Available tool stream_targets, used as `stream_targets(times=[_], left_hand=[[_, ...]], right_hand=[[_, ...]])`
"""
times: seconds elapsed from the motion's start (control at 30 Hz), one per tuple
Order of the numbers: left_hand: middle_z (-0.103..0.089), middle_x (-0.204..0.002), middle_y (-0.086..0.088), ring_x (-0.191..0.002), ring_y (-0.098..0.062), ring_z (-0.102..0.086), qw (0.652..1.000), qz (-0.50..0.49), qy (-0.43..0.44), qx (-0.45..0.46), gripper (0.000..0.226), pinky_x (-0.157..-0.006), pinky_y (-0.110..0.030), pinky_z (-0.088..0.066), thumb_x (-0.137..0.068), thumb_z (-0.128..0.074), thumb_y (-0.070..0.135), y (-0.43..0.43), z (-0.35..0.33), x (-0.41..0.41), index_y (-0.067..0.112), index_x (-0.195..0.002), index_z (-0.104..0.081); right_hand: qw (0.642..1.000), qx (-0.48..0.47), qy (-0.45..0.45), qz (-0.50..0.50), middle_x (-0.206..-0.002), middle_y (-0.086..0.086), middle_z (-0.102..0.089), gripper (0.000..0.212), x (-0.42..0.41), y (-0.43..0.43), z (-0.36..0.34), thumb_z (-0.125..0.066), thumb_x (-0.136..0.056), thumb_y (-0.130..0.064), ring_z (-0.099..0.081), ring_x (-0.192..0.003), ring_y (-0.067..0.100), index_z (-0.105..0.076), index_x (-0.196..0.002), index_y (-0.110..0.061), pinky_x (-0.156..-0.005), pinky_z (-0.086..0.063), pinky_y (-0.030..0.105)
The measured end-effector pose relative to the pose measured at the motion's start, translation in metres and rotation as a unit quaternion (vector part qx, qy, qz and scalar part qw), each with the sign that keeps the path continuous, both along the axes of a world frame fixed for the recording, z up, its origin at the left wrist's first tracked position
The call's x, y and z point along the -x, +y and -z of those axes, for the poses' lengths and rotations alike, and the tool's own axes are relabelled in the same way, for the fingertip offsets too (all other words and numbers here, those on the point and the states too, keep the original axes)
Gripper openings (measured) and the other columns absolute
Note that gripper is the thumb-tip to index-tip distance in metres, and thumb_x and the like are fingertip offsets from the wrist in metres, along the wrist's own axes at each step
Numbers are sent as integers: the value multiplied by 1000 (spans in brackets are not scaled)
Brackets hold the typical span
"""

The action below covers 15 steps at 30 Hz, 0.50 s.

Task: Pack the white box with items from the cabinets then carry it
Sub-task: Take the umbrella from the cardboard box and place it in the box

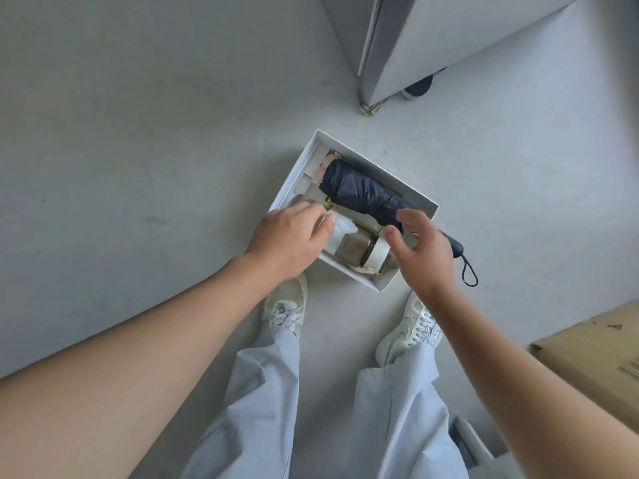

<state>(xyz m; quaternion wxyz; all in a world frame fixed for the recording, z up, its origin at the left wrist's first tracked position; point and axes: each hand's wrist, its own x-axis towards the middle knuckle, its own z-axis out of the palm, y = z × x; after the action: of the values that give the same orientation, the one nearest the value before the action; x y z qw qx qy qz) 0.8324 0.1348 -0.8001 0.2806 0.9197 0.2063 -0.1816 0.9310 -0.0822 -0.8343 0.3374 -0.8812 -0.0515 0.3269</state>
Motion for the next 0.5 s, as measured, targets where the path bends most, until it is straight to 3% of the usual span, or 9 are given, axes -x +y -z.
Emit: stream_targets(times=[0.17, 0.3, 0.5], left_hand=[[-66, -101, 4, -86, -28, -61, 999, 25, 8, -32, 38, -66, -33, -40, -100, -33, 48, 32, -1, 12, 23, -102, -61], [-67, -105, 3, -86, -28, -63, 998, -34, 10, -60, 42, -66, -34, -43, -97, -34, 56, 45, 15, 15, 26, -105, -62], [-63, -119, -7, -97, -36, -60, 993, 4, 18, -114, 50, -77, -40, -44, -97, -39, 53, 44, 58, 0, 17, -130, -50]], right_hand=[[985, -24, 6, 171, -113, -16, -72, 33, 37, 14, 0, -65, -91, -48, -66, -107, 4, -67, -117, -28, -95, -52, 28], [954, -7, -23, 300, -105, -13, -73, 29, 60, 12, 13, -64, -91, -46, -67, -101, 1, -69, -111, -25, -94, -52, 27], [928, 27, -19, 372, -111, -15, -68, 31, 72, -12, 47, -68, -90, -45, -63, -106, 7, -66, -114, -25, -94, -48, 30]])
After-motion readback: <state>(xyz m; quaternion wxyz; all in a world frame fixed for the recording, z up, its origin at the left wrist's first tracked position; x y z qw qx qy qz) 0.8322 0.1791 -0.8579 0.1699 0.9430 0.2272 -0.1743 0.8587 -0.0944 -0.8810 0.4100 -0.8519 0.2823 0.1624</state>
